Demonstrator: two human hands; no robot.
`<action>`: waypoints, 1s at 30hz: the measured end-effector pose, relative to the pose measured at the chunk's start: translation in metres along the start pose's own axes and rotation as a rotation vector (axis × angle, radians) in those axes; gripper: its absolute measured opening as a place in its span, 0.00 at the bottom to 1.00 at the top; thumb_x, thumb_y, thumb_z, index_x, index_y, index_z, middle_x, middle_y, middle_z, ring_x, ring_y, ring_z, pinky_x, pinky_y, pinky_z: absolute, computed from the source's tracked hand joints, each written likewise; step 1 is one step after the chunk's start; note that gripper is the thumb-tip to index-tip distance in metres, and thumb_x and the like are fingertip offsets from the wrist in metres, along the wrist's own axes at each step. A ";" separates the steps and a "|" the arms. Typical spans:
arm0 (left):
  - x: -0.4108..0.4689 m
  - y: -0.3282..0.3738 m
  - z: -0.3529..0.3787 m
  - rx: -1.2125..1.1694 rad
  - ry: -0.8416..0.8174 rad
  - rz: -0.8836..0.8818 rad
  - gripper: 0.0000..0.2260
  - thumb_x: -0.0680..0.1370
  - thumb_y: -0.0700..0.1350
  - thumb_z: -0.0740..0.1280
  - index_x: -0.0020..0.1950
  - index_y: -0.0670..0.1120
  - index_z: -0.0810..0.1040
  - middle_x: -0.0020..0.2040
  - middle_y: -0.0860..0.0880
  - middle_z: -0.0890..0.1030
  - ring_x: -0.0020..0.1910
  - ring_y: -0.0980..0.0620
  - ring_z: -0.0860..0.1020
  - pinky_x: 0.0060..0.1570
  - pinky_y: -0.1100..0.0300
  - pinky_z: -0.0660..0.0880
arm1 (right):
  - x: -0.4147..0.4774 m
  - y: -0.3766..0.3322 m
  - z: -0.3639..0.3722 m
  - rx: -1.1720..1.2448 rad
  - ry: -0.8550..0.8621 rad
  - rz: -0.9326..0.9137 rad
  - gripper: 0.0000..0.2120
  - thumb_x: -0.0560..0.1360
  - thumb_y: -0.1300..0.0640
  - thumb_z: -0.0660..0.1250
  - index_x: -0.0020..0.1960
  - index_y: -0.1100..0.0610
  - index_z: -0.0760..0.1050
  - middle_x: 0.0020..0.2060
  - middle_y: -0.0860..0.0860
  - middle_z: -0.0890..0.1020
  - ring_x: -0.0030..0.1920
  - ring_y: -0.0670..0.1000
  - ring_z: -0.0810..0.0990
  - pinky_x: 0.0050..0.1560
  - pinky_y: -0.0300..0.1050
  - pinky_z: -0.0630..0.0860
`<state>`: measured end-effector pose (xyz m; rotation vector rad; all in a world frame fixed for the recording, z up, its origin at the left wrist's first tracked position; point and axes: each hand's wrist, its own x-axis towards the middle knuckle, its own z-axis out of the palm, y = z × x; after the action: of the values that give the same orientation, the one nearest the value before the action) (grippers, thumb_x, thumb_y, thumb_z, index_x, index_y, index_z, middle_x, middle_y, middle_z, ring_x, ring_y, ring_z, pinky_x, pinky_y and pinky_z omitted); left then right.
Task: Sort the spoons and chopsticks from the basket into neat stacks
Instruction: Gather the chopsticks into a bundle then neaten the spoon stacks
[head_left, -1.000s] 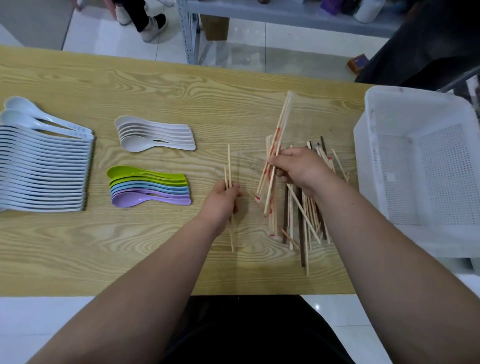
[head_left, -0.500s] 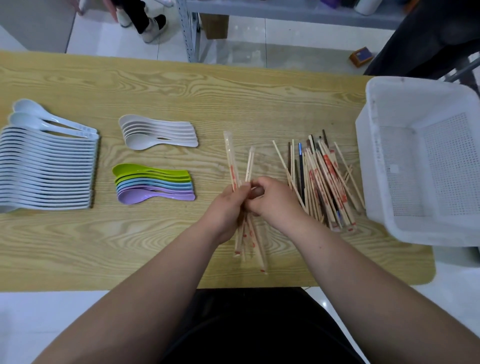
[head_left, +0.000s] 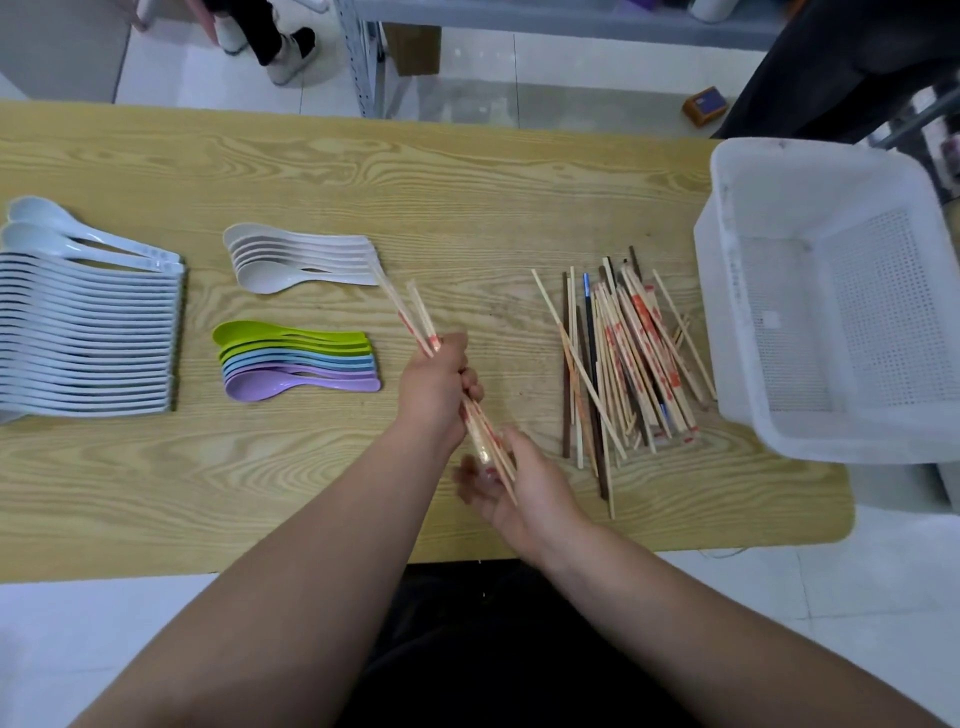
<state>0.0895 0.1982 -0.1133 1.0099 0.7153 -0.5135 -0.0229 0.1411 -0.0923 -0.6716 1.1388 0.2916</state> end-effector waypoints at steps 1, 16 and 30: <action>-0.002 -0.006 0.003 0.014 -0.003 0.011 0.11 0.80 0.42 0.67 0.41 0.49 0.67 0.29 0.51 0.64 0.23 0.56 0.63 0.22 0.63 0.64 | 0.003 -0.002 0.003 0.075 0.023 -0.026 0.15 0.83 0.51 0.61 0.47 0.63 0.75 0.28 0.57 0.77 0.30 0.53 0.79 0.48 0.55 0.80; 0.012 -0.031 -0.030 0.533 -0.081 0.135 0.13 0.79 0.51 0.70 0.42 0.48 0.69 0.26 0.50 0.70 0.23 0.51 0.68 0.31 0.55 0.67 | 0.053 -0.104 -0.067 -1.665 0.389 -0.655 0.17 0.77 0.42 0.68 0.58 0.52 0.71 0.57 0.50 0.73 0.52 0.53 0.77 0.49 0.50 0.78; 0.012 -0.064 -0.004 0.622 -0.128 0.071 0.11 0.78 0.49 0.71 0.41 0.47 0.71 0.29 0.50 0.70 0.27 0.51 0.69 0.31 0.53 0.70 | 0.067 -0.125 -0.061 -1.805 0.330 -0.589 0.12 0.79 0.47 0.65 0.51 0.56 0.78 0.49 0.54 0.77 0.42 0.55 0.77 0.36 0.44 0.69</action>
<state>0.0520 0.1724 -0.1604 1.5585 0.4035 -0.7543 0.0263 -0.0013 -0.1253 -2.6434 0.6504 0.6922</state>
